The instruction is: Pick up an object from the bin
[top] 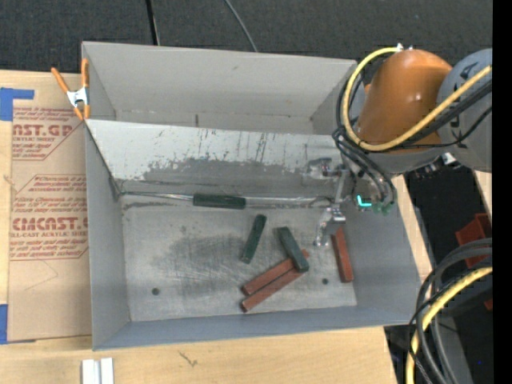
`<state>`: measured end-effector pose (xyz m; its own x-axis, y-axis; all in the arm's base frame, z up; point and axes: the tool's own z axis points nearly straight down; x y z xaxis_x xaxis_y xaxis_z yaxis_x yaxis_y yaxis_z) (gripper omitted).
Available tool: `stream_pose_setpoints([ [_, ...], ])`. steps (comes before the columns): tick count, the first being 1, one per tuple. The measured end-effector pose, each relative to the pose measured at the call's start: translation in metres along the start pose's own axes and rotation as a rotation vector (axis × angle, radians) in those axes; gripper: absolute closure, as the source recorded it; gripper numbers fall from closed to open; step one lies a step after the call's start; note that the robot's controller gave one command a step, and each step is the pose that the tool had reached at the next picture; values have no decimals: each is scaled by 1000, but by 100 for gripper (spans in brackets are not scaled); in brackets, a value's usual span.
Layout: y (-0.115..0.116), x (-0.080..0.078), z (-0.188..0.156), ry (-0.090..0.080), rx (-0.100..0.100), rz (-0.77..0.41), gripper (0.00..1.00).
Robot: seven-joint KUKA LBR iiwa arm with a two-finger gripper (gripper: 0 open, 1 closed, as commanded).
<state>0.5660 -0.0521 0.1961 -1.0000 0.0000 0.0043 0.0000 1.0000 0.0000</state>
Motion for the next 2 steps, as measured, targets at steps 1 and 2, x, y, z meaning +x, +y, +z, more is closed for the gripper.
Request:
stream_pose_setpoints([
  [1,0,-2,-3,-6,1,-1,0],
  [2,-12,2,51,-10,-1,89,0],
])
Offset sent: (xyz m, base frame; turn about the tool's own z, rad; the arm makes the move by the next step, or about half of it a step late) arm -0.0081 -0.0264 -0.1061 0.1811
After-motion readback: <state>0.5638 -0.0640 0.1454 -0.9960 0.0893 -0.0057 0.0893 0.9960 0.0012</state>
